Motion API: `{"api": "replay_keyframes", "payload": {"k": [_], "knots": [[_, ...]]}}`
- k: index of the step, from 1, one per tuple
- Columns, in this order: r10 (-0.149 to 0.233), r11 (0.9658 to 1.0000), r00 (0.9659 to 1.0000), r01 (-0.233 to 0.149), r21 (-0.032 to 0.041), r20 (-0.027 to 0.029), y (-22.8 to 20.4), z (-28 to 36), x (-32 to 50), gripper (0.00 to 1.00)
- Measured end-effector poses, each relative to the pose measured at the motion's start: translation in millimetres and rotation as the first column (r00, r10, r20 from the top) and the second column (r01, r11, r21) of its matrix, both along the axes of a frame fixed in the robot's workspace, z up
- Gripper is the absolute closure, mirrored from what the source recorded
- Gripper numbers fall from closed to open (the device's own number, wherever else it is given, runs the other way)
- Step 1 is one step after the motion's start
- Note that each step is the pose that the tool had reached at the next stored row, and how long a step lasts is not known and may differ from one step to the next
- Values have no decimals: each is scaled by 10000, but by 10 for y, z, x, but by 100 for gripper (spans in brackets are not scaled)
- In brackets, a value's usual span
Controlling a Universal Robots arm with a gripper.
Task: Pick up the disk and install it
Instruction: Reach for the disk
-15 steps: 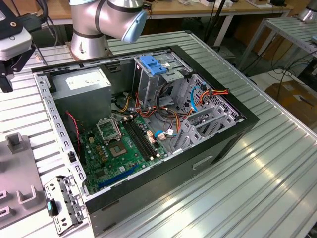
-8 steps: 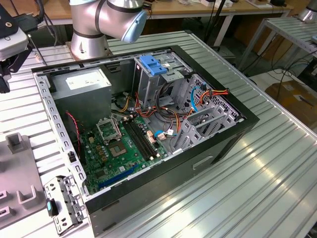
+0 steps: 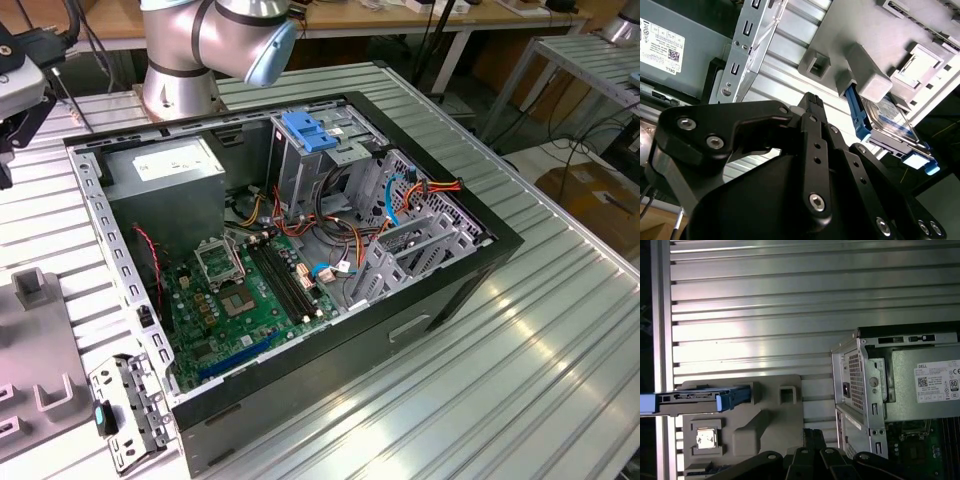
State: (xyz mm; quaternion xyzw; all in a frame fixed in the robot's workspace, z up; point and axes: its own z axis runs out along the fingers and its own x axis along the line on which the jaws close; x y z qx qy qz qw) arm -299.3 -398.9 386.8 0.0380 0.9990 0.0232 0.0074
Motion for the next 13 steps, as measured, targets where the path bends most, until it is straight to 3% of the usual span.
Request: {"api": "replay_keyframes", "payload": {"k": [13], "knots": [[0, 10000, 10000, 0, 0, -2, 0, -3, -141, 89]]}}
